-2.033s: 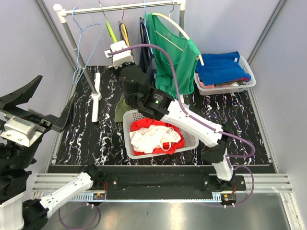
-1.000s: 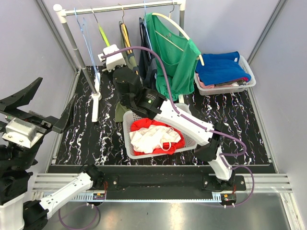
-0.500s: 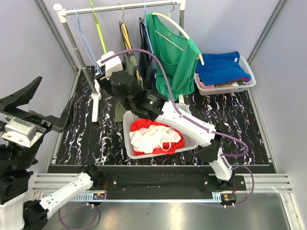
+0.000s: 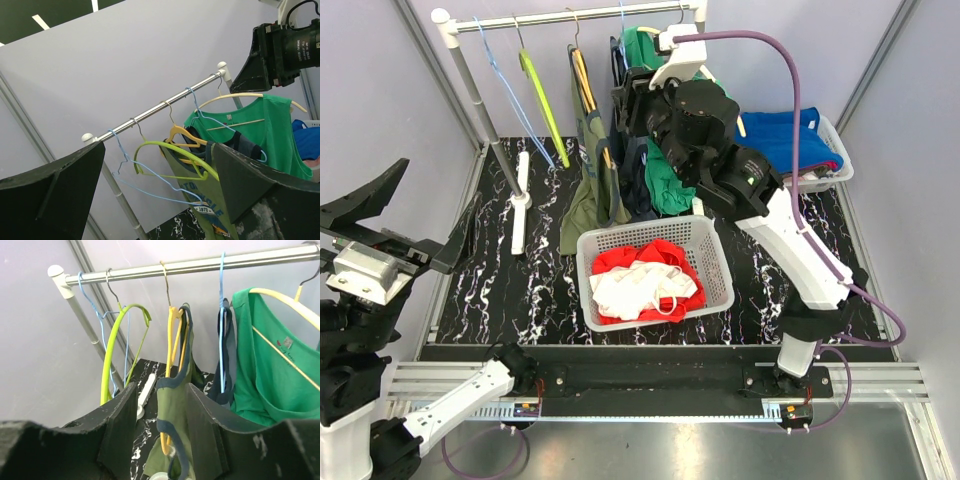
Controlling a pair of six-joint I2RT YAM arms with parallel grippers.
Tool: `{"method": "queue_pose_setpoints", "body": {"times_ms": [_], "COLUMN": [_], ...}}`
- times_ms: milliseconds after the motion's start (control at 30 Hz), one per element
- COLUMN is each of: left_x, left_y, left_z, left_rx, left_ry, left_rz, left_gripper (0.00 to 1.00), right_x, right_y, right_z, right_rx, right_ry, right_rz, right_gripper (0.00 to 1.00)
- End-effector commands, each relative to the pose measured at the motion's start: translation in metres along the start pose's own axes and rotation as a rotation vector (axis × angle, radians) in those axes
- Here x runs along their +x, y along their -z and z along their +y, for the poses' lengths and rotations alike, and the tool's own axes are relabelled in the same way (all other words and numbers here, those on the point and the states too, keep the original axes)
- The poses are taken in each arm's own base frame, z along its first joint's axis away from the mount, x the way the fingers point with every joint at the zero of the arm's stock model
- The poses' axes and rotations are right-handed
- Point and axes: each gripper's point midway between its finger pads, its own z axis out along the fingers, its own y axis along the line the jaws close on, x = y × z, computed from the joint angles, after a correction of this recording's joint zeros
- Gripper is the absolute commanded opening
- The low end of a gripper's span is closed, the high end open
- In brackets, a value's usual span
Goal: Remove the tank top from the hanger
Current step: Place the hanger at the clothesline, then pick up the hanger from the clothesline.
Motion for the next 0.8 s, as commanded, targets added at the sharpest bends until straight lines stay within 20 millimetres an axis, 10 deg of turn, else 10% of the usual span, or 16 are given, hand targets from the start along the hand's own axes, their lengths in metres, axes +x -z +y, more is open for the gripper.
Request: {"method": "queue_pose_setpoints", "body": {"times_ms": [0, 767], "left_x": [-0.012, -0.008], "left_y": [-0.005, -0.001], "left_z": [0.005, 0.002], "left_rx": [-0.016, -0.012], "left_ry": [0.012, 0.007], "left_rz": [-0.039, -0.033], "left_gripper": [0.99, 0.99], "right_x": [0.046, 0.129], "right_y": [-0.011, -0.050], "right_z": [0.016, 0.003], "right_rx": [-0.055, -0.022], "right_ry": [-0.014, 0.010], "right_rz": [0.113, 0.276], "right_gripper": [0.50, 0.48]}}
